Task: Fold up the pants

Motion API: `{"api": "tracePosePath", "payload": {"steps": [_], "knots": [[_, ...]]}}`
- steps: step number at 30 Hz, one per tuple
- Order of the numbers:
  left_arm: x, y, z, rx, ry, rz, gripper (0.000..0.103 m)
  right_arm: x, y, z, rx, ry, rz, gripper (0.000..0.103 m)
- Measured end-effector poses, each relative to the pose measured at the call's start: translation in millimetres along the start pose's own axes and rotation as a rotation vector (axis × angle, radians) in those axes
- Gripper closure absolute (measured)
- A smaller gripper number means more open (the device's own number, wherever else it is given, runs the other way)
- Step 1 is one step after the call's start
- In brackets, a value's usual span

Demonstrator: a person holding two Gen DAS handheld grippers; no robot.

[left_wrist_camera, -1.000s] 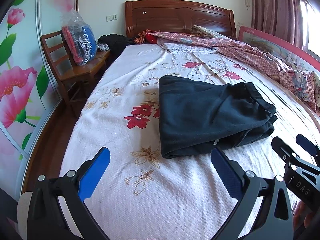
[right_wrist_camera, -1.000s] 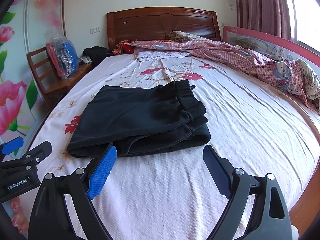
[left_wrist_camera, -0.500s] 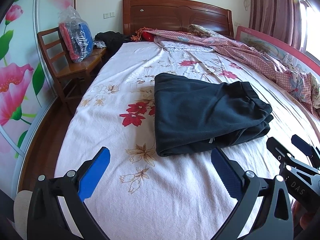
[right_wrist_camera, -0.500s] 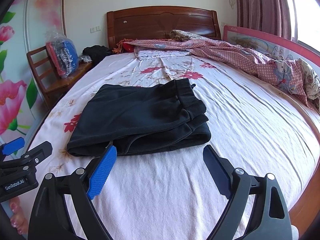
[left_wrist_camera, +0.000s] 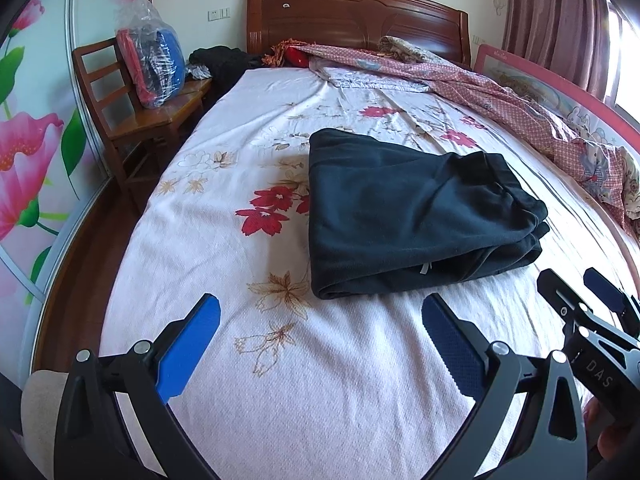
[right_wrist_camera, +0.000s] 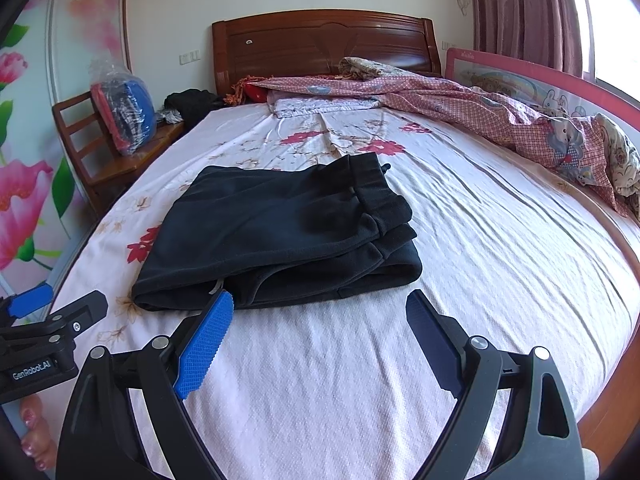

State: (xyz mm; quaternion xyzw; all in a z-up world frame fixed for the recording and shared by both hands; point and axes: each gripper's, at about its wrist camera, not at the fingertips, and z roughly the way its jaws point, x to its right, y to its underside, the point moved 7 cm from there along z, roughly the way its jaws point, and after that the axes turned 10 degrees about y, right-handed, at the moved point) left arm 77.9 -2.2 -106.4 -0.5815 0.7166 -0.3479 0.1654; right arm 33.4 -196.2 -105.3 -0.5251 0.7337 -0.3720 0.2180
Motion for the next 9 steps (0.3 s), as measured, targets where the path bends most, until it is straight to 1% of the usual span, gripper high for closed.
{"api": "tracePosePath", "payload": {"steps": [4,9], "knots": [[-4,1,1,-0.01,0.003,-0.022,0.002,1,0,0,0.0,-0.001,-0.003,0.015],[-11,5,8,-0.052,0.019,-0.058,0.002,0,2,2,-0.007,0.0,-0.008,0.015]]}}
